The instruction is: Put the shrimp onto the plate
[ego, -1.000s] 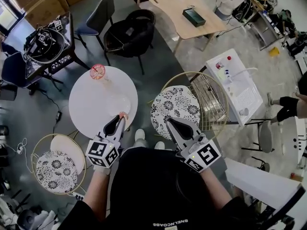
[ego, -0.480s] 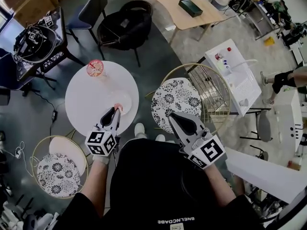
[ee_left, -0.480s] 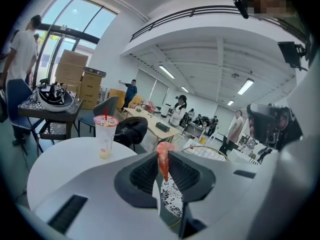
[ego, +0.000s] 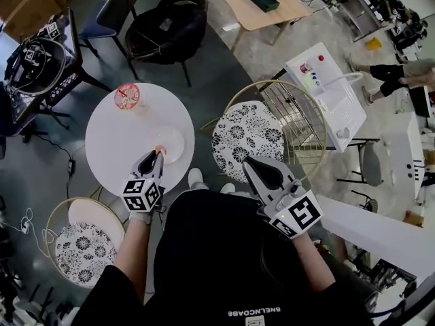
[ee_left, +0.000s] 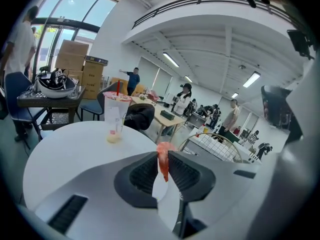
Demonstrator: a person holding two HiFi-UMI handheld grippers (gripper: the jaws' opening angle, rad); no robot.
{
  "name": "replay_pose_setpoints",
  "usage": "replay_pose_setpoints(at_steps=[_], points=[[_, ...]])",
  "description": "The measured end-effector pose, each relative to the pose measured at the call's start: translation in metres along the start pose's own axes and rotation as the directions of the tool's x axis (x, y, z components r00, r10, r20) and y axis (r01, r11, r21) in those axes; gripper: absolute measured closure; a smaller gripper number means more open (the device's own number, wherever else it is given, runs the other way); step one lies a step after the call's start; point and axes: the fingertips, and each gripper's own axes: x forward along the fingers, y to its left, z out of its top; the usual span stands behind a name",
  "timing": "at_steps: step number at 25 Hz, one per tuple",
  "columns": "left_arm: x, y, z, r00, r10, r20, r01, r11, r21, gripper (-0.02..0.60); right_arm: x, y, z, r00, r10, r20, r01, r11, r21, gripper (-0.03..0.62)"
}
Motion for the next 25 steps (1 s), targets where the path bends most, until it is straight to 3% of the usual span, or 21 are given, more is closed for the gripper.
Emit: replay_pose_setpoints(at_steps=[12,25], points=[[0.034,0.041,-0.056,0.988,0.05,-0.146,-0.052,0.999,-0.011,0.517,0.002,-0.017,-0.005,0.997,-0.069,-0.034,0.069,0.998,0.002,0.576],[0.057,0.067,-0.087,0.966,0.088,-0.243,-0.096,0.995,-0.022,0.517,0.016,-0.029,-0.014,0.994,-0.063,-0.095,0.063,0.998,-0.001,0.576]])
